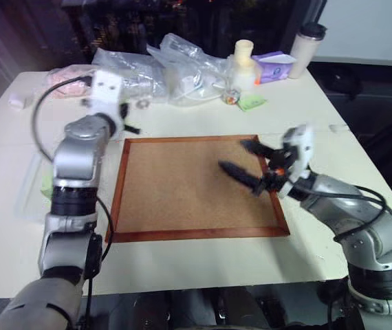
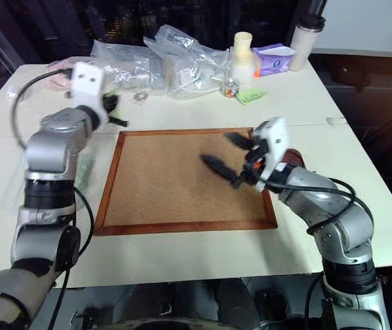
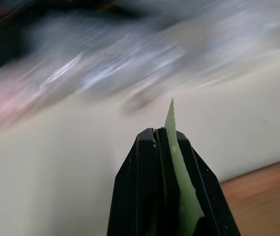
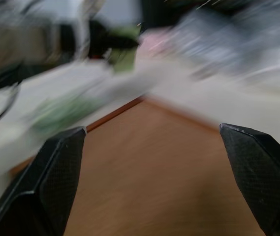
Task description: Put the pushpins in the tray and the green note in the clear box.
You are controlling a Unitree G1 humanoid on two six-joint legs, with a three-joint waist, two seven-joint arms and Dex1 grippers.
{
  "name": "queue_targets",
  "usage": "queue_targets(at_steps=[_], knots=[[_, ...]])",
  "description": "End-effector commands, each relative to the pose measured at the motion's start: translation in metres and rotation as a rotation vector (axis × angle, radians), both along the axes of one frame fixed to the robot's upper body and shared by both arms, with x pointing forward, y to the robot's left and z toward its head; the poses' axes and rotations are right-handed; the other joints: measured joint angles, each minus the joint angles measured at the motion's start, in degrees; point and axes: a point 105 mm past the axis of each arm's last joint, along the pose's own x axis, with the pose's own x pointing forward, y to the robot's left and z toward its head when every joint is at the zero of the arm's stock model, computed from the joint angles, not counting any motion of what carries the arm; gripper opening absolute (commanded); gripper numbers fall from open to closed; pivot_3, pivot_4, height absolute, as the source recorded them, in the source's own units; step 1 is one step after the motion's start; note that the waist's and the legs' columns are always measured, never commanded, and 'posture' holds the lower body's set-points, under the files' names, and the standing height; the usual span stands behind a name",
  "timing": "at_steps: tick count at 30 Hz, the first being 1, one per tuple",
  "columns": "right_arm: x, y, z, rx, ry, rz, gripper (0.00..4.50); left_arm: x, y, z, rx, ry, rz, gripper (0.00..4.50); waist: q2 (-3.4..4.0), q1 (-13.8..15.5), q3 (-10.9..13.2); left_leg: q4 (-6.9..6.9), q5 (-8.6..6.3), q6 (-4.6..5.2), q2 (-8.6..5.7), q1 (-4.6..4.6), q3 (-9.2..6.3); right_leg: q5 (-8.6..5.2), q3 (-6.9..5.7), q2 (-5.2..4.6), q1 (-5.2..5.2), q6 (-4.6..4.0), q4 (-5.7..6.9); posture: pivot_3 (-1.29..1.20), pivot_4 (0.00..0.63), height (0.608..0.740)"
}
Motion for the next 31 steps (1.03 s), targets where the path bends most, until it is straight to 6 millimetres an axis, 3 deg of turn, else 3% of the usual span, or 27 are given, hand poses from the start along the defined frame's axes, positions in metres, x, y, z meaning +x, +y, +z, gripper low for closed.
queue_targets(at_steps=[1, 6, 7, 8, 15, 18, 22, 24, 27, 28, 31], knots=[[-0.014, 0.014, -0.001, -0.06, 0.004, 0.157, 4.47, -0.031, 0.019, 0.0, -0.049, 0.041, 0.14, 0.0, -0.14, 0.8, 0.0, 0.02, 0.0, 0.0, -0.05, -0.02, -0.01, 0.0, -0.01, -0.04, 0.01, 0.0, 0.0, 0.0, 0.15, 0.734], [-0.014, 0.018, -0.005, -0.1, 0.008, 0.219, 4.47, -0.052, 0.04, -0.013, -0.085, 0.084, 0.246, 0.0, -0.29, 2.0, -0.1, 0.09, 0.01, -0.01, -0.31, -0.15, -0.35, 0.02, -0.01, -0.12, 0.13, 0.04, -0.04, 0.0, 0.15, 0.734], [-0.013, 0.019, -0.005, -0.101, 0.007, 0.221, 4.5, -0.054, 0.043, -0.014, -0.089, 0.081, 0.264, 0.69, -0.3, 2.0, -0.1, 0.09, -0.01, 0.01, -0.34, -0.15, -0.39, 0.02, -0.01, -0.14, 0.14, 0.04, -0.04, 0.0, 0.15, 0.734], [-0.012, 0.018, -0.005, -0.103, 0.007, 0.222, 4.5, -0.056, 0.045, -0.014, -0.092, 0.079, 0.278, 0.99, -0.3, 1.9, -0.1, 0.09, -0.02, 0.04, -0.36, -0.14, -0.41, 0.03, -0.01, -0.14, 0.16, 0.04, -0.04, 0.0, 0.15, 0.734], [-0.008, 0.017, -0.008, -0.103, 0.01, 0.22, 4.5, -0.063, 0.047, -0.014, -0.086, 0.068, 0.301, 4.44, -0.31, 1.8, -0.1, 0.07, 0.02, -0.03, -0.36, -0.14, -0.46, 0.03, -0.01, -0.14, 0.15, 0.04, -0.05, 0.0, 0.15, 0.734], [-0.006, 0.015, -0.006, -0.092, 0.009, 0.202, 4.5, -0.064, 0.047, -0.007, -0.095, 0.022, 0.294, 4.44, -0.31, 1.8, -0.1, 0.07, 0.01, -0.02, -0.35, -0.14, -0.48, 0.03, -0.01, -0.14, 0.15, 0.04, -0.04, 0.0, 0.15, 0.734], [-0.002, 0.001, 0.002, -0.052, 0.014, 0.124, 4.5, -0.056, 0.037, 0.021, -0.109, -0.108, 0.151, 4.44, -0.31, 1.8, -0.1, 0.06, 0.01, -0.01, -0.35, -0.14, -0.48, 0.03, -0.02, -0.14, 0.15, 0.04, -0.05, 0.0, 0.15, 0.734], [-0.002, -0.008, 0.006, -0.029, 0.017, 0.08, 4.5, -0.051, 0.026, 0.033, -0.131, -0.158, 0.02, 4.44, -0.32, 1.9, -0.1, 0.07, 0.02, -0.04, -0.35, -0.14, -0.47, 0.03, -0.02, -0.15, 0.15, 0.04, -0.05, 0.0, 0.15, 0.734], [-0.004, -0.018, 0.012, 0.019, 0.026, 0.014, 4.5, -0.061, -0.026, 0.037, -0.229, -0.113, -0.484, 4.44, -0.32, 1.9, -0.1, 0.05, 0.04, -0.07, -0.38, -0.14, -0.44, 0.03, -0.03, -0.2, 0.16, 0.04, -0.06, 0.0, 0.15, 0.734], [-0.004, -0.021, 0.013, 0.034, 0.03, -0.009, 4.5, -0.07, -0.034, 0.035, -0.218, -0.086, -0.591, 4.44, -0.31, 1.8, -0.1, 0.04, 0.07, -0.12, -0.38, -0.14, -0.44, 0.03, -0.04, -0.2, 0.16, 0.04, -0.06, 0.0, 0.15, 0.734], [-0.006, -0.03, 0.013, 0.045, 0.038, -0.064, 4.5, -0.079, -0.031, 0.03, -0.196, -0.061, -0.669, 4.44, -0.31, 1.3, -0.1, -0.02, 0.07, -0.13, -0.37, -0.12, -0.43, 0.02, -0.02, -0.2, 0.14, 0.03, -0.07, 0.0, 0.15, 0.734]])
